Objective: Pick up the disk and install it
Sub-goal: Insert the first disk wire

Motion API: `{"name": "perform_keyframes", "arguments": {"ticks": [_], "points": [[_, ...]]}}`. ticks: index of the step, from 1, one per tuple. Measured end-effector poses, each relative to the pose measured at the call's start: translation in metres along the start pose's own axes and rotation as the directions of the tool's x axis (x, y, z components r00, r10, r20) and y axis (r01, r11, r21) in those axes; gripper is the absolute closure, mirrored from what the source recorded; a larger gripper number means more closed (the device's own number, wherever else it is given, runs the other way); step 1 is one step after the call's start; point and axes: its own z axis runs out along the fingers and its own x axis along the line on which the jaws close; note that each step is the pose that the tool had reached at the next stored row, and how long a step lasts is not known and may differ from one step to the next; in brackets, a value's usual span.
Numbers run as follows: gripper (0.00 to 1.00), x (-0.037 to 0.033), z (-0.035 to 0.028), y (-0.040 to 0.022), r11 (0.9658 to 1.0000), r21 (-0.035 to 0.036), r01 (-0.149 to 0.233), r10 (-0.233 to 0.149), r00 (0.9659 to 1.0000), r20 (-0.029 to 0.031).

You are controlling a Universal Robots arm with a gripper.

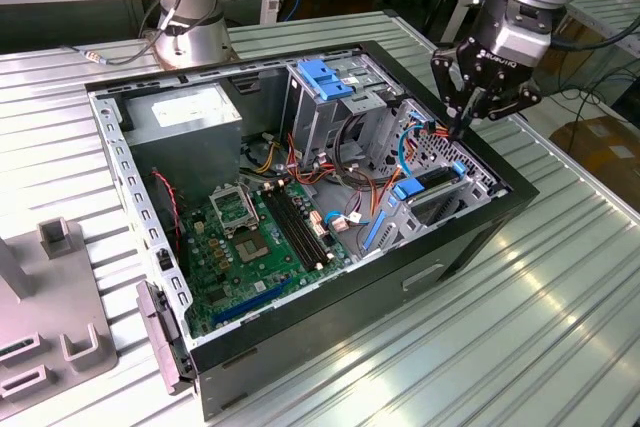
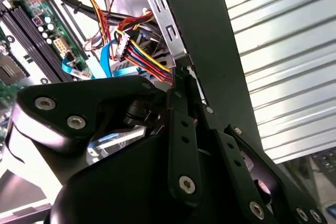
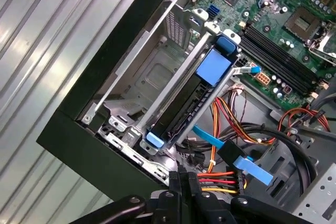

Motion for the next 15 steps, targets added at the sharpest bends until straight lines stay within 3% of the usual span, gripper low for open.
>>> {"name": "perform_keyframes", "arguments": {"ticks": [6,9,11,14,15], "points": [[0.83,0.0000,0.0005,0.0000,0.9963,-0.0044,-0.086,0.086,0.9963,-0.0018],[0.83,-0.0047,0.0002,0.0067,0.9960,-0.0046,-0.089,0.089,0.9960,-0.0018],[0.83,-0.0055,0.0003,0.0078,0.9955,-0.0048,-0.095,0.095,0.9955,-0.0019],[0.83,-0.0055,0.0006,0.0079,0.9894,-0.0073,-0.145,0.145,0.9894,-0.0031],[0.83,-0.0056,0.0009,0.0079,0.9859,-0.0084,-0.167,0.167,0.9859,-0.0036]]}}
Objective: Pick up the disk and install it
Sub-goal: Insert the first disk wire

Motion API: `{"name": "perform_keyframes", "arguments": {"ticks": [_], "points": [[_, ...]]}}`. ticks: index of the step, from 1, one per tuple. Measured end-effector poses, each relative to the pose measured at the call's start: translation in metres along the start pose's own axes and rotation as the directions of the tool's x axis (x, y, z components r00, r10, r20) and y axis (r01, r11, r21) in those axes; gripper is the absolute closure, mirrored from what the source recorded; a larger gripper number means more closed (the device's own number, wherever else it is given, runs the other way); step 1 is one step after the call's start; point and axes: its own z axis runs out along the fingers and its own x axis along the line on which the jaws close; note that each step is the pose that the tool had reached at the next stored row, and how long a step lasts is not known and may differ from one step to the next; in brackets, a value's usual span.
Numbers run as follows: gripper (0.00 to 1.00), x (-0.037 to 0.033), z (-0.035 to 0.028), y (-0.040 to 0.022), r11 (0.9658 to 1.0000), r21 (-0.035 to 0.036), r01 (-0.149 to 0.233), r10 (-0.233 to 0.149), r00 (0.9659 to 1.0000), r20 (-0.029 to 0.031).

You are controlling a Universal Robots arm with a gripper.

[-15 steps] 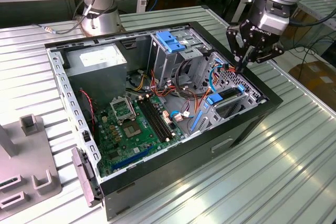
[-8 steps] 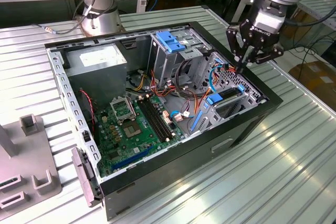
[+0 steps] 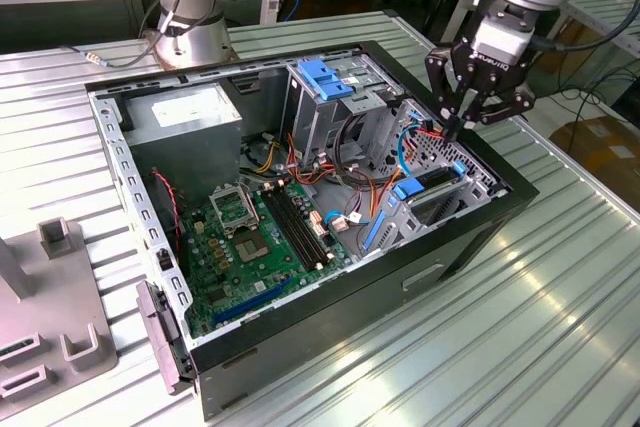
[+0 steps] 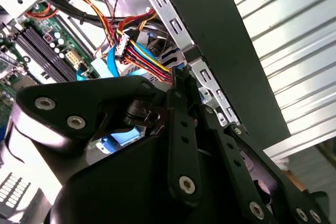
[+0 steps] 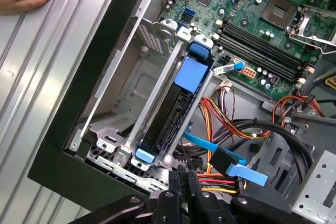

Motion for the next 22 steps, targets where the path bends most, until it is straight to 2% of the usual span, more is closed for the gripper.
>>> {"name": "perform_keyframes", "arguments": {"ticks": [3,6,7,9,12,13,21,22], "points": [[0.83,0.0000,0.0007,0.0000,0.9983,-0.0030,-0.058,0.058,0.9983,-0.0012],[0.83,0.0000,0.0013,0.0000,0.9939,-0.0056,-0.110,0.110,0.9939,-0.0024],[0.83,-0.0001,0.0018,0.0000,0.9892,-0.0074,-0.146,0.146,0.9892,-0.0032],[0.83,-0.0001,0.0021,0.0000,0.9833,-0.0091,-0.182,0.182,0.9833,-0.0043],[0.83,-0.0001,0.0031,0.0000,0.9611,-0.0135,-0.276,0.276,0.9612,-0.0071],[0.83,-0.0004,0.0033,0.0005,0.9576,-0.0140,-0.288,0.288,0.9577,-0.0072],[0.83,-0.0032,0.0030,0.0067,0.9573,-0.0142,-0.289,0.289,0.9574,-0.0074],[0.83,-0.0033,0.0030,0.0067,0.9551,-0.0145,-0.296,0.296,0.9552,-0.0077]]}}
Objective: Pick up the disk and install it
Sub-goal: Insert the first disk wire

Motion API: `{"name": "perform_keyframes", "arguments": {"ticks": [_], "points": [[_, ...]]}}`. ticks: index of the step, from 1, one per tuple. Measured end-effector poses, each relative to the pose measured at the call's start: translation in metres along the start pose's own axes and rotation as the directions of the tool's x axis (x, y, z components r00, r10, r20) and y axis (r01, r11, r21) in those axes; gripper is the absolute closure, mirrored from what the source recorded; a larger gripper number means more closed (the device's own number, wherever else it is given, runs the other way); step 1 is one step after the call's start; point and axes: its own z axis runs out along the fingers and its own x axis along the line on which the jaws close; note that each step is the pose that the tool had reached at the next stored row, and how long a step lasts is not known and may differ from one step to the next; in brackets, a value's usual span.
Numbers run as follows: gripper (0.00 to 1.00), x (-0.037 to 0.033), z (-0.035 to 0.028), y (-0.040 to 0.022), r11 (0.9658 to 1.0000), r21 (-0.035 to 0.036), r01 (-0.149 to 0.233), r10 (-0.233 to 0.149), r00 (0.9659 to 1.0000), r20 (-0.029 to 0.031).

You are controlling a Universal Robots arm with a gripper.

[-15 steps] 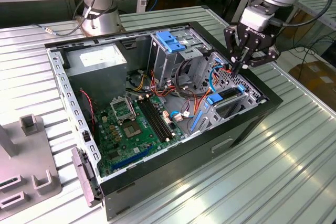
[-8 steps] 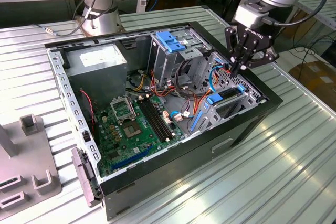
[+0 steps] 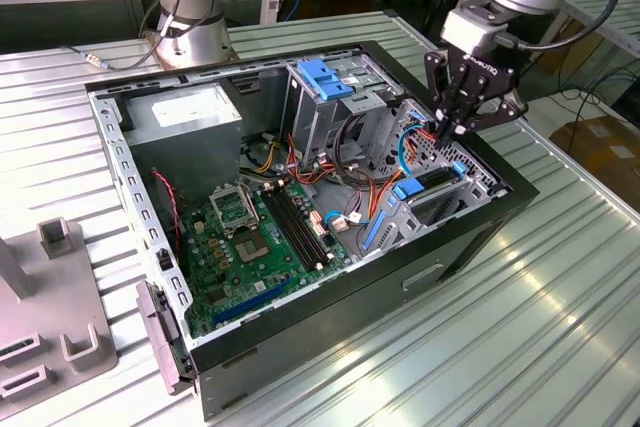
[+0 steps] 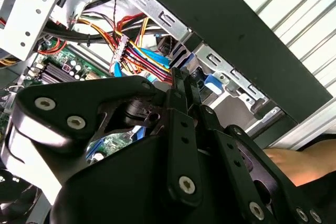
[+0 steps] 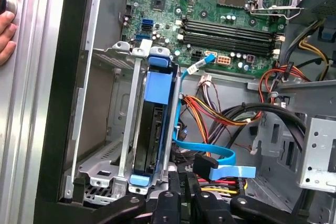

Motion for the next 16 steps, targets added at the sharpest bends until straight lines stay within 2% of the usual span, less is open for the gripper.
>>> {"name": "perform_keyframes", "arguments": {"ticks": [2,6,12,16], "points": [[0.83,-0.0001,0.0004,0.0001,0.9986,-0.0028,-0.054,0.054,0.9986,-0.0012],[0.83,-0.0001,0.0009,0.0001,0.9942,-0.0054,-0.108,0.108,0.9942,-0.0022],[0.83,-0.0002,0.0009,0.0010,0.9940,-0.0056,-0.109,0.109,0.9940,-0.0021],[0.83,0.0021,0.0011,0.0013,0.9938,-0.0056,-0.111,0.111,0.9938,-0.0022]]}}
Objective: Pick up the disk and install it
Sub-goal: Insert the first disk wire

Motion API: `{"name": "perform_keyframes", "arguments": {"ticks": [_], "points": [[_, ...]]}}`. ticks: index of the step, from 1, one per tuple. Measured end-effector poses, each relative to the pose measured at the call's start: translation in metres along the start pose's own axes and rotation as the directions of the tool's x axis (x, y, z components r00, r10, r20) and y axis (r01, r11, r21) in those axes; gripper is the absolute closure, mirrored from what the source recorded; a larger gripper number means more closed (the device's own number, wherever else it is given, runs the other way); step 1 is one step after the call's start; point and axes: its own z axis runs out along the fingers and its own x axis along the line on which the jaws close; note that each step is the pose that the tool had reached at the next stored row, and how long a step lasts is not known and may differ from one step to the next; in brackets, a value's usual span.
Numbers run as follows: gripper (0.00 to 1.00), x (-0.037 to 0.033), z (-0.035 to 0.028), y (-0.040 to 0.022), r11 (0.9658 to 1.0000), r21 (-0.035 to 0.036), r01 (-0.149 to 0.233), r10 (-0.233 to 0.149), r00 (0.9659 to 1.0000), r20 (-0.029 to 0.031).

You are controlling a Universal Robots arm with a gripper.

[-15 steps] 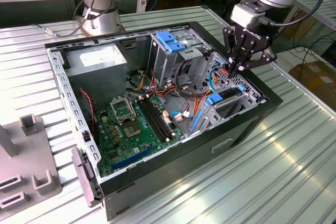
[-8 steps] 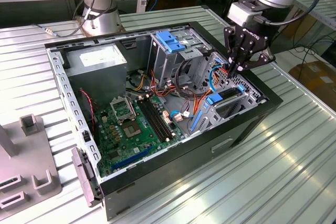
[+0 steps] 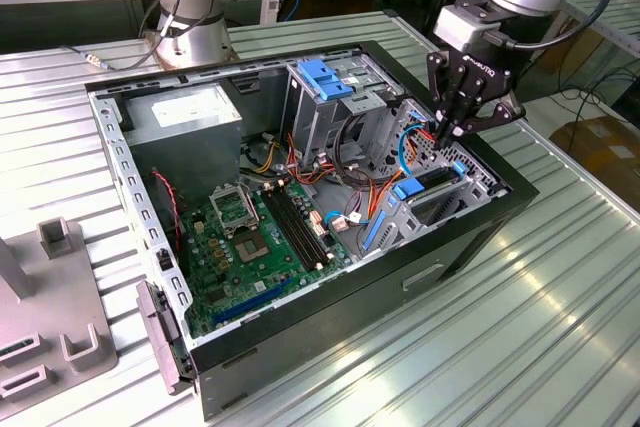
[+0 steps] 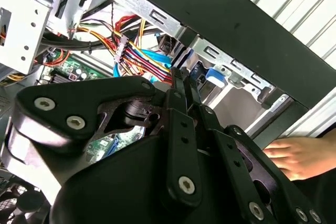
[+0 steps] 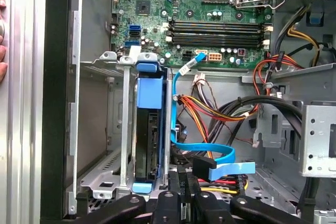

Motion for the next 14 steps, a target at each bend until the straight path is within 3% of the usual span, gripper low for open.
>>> {"name": "perform_keyframes", "arguments": {"ticks": [5,8,10,14], "points": [[0.83,0.0009,0.0006,0.0008,0.9993,-0.0020,-0.037,0.037,0.9993,-0.0006],[0.83,0.0085,0.0012,0.0026,0.9993,-0.0020,-0.037,0.037,0.9993,0.0001],[0.83,0.0104,0.0018,0.0035,0.9993,-0.0020,-0.037,0.037,0.9993,0.0101],[0.83,0.0177,0.0038,0.0045,0.9993,-0.0022,-0.038,0.038,0.9983,0.0454]]}}
